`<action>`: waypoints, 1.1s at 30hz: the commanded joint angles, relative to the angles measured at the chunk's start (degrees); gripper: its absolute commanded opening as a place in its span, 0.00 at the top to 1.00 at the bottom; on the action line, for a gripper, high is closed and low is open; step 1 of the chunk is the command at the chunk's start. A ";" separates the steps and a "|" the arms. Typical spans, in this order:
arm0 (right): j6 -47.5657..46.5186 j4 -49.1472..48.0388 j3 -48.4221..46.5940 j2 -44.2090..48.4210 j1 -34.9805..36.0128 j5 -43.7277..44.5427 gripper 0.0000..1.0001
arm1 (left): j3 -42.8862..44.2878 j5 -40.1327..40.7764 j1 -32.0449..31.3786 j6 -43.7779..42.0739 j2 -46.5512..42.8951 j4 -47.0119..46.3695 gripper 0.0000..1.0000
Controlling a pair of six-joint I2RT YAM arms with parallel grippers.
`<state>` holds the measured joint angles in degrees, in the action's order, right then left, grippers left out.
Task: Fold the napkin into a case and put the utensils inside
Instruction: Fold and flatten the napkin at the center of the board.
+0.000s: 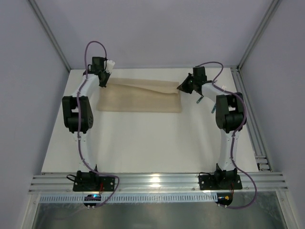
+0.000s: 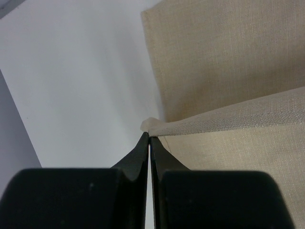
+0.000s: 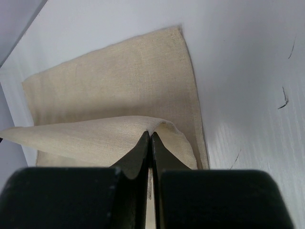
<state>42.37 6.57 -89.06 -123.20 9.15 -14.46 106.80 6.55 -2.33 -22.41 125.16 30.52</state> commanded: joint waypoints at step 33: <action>16.60 -8.59 -10.86 -9.69 -2.12 3.47 0.57 | 17.20 9.89 -1.72 0.88 13.88 -9.34 0.38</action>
<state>55.00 1.39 -95.66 -131.94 7.22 -10.68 118.50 14.72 -4.21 -22.72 138.34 23.05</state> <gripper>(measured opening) 0.432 0.588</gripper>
